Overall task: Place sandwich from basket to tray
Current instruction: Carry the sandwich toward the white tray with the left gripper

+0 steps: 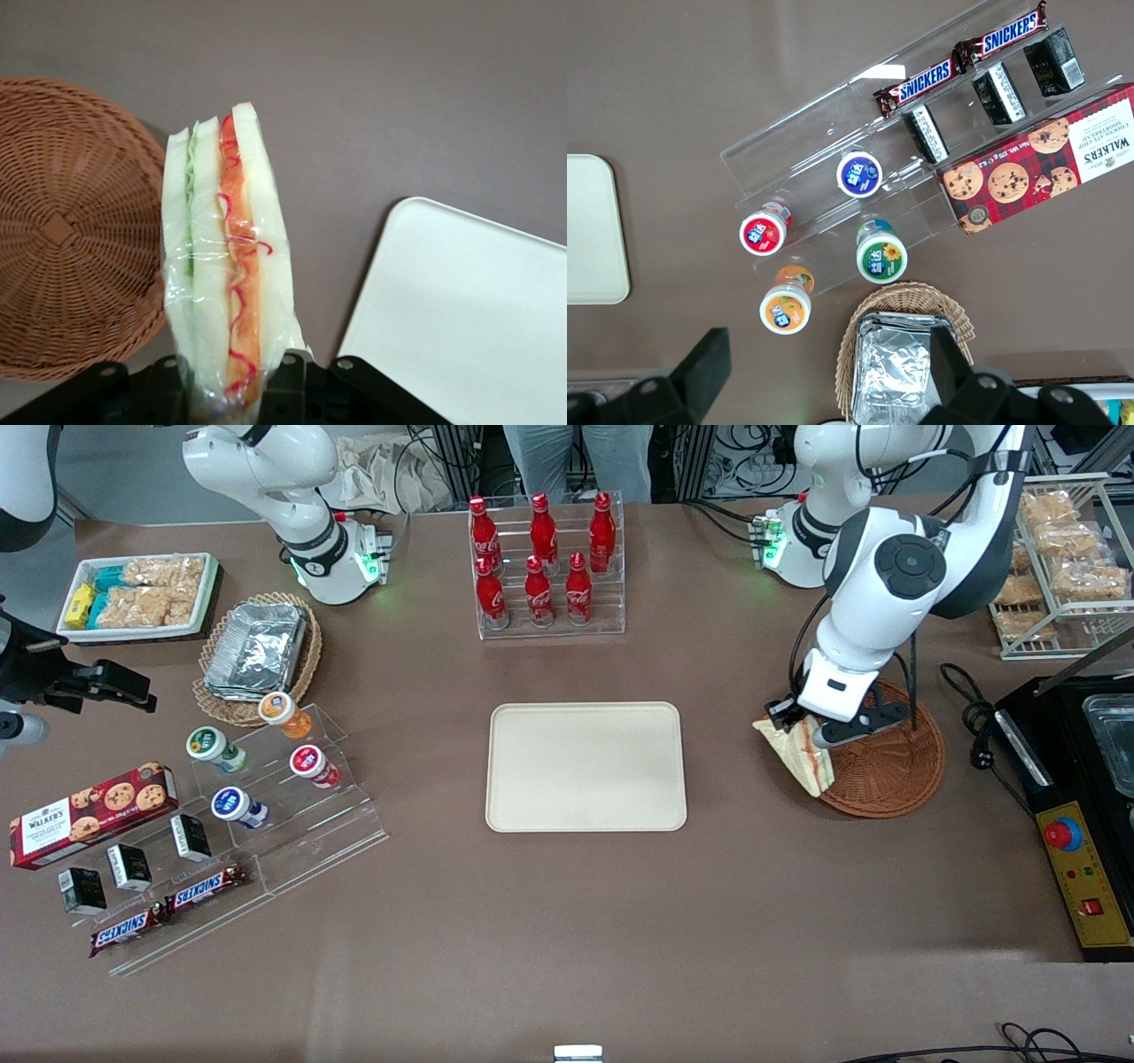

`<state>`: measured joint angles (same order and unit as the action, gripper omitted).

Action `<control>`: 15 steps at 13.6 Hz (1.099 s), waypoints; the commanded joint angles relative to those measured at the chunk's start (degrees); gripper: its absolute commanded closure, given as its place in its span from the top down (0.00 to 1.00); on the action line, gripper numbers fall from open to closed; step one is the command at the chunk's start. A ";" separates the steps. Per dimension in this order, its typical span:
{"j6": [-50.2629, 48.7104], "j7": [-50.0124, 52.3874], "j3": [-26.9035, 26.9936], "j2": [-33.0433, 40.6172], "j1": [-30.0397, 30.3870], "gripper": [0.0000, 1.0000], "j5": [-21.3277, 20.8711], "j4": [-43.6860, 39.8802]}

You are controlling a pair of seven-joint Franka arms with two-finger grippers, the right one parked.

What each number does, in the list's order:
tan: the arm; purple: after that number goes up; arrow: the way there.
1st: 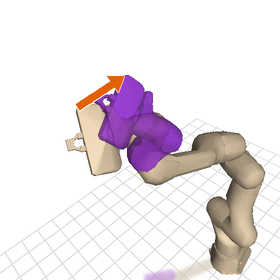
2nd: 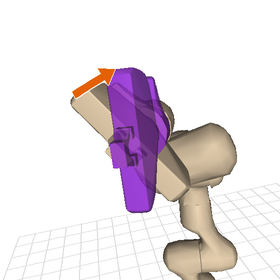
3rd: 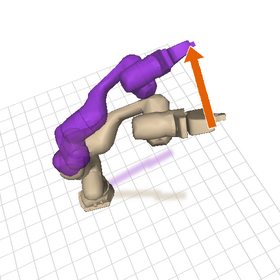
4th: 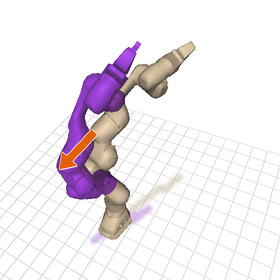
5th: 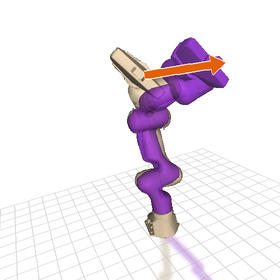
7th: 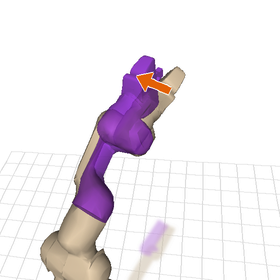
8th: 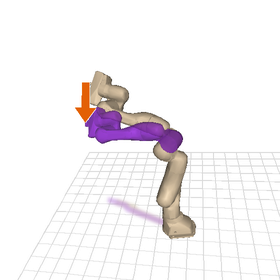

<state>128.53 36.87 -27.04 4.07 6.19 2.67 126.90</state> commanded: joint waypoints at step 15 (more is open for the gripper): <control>-0.65 -0.22 -13.56 -11.80 -0.39 0.00 -6.52 -8.51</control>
<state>128.53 36.69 -39.66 -4.76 6.12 -0.72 120.49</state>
